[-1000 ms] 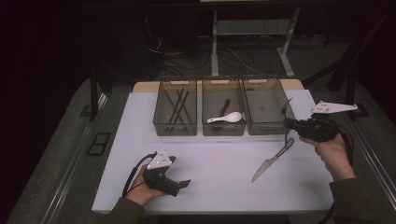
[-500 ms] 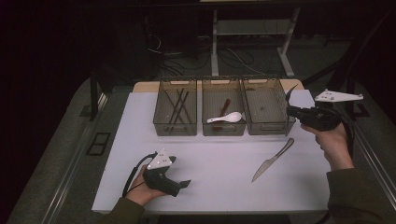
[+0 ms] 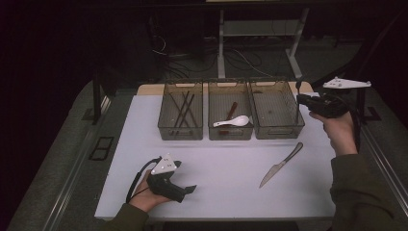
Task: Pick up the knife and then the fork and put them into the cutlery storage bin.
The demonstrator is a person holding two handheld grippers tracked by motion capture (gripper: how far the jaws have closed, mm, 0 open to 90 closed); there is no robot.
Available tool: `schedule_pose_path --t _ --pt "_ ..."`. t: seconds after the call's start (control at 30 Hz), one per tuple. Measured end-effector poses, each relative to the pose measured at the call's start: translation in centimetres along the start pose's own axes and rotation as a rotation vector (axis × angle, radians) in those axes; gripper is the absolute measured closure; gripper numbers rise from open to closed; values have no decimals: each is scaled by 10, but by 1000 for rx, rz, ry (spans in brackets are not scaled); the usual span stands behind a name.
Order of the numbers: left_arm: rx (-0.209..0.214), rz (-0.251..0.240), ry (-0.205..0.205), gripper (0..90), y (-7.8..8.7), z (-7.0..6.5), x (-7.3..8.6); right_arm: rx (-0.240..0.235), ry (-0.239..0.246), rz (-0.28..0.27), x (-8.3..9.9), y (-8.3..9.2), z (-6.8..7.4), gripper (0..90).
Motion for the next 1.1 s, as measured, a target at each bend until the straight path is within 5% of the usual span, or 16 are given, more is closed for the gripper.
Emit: schedule_pose_path --t 0.23,0.6,1.1 --pt "0 0 1 0 0 0 0 18 -7 37 3 -16 -10 842" --pt "1 2 1 0 0 0 0 42 -20 172 21 -40 -25 842" --pt "2 1 1 0 0 0 0 22 1 304 33 -59 -25 842"
Point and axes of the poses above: each handheld gripper's, and its own axes: y roughly backward along the jaws, x roughly out of its underside, z roughly to its left, the point moved 4 cm from there along -y, roughly forward along the jaws, and after that the axes turned 1 degree about y, right-handed, at the moved point
